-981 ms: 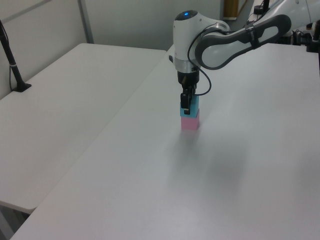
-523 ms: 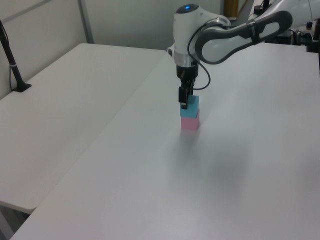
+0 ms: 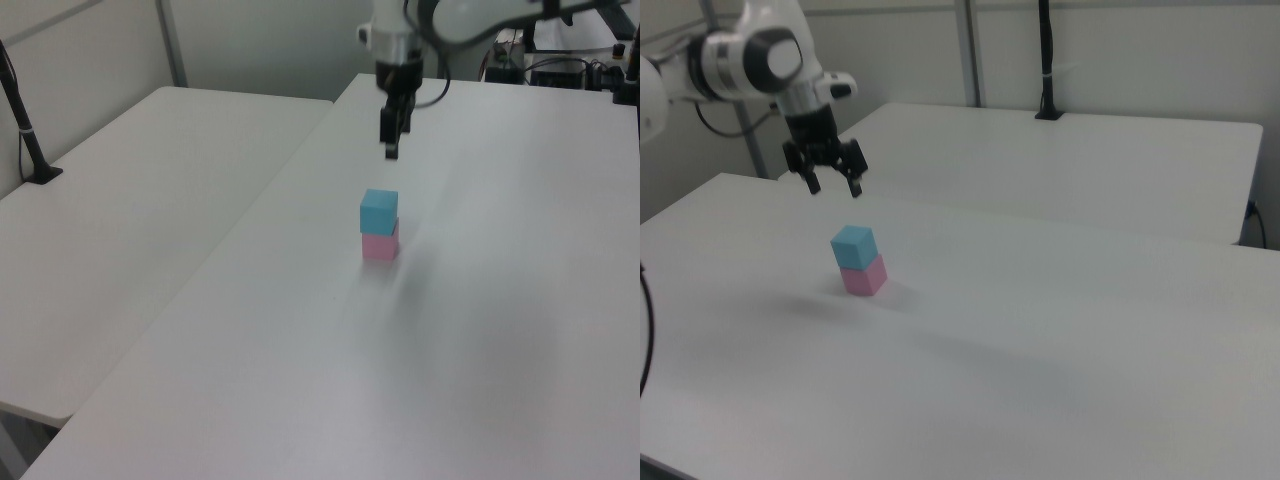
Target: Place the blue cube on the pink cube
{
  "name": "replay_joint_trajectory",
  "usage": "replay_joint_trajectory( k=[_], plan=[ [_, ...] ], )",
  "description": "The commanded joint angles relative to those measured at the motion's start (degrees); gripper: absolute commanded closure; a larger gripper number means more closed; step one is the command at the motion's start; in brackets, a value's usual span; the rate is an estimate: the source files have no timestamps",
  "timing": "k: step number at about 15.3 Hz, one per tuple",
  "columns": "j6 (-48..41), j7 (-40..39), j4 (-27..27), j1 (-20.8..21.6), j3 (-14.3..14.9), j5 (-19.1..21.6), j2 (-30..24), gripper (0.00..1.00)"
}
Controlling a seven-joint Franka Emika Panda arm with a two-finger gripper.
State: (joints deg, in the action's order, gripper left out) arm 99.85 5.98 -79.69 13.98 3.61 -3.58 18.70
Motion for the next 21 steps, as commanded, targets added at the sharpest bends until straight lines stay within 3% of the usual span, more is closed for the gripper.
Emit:
replay_joint_trajectory(
  k=[1, 5, 10, 21],
  plan=[
    [-8.5, -0.52, -1.96, -3.6, 0.43, 0.07, -9.98, 0.0],
    [-13.62, -2.2, -3.1, -7.99, -0.01, -0.02, -14.91, 0.0],
    [-14.95, -6.66, -4.77, -13.09, -0.45, -0.02, -16.5, 0.0],
    [-12.39, -7.12, -6.71, -13.19, -0.19, 0.24, -16.59, 0.0]
  ],
)
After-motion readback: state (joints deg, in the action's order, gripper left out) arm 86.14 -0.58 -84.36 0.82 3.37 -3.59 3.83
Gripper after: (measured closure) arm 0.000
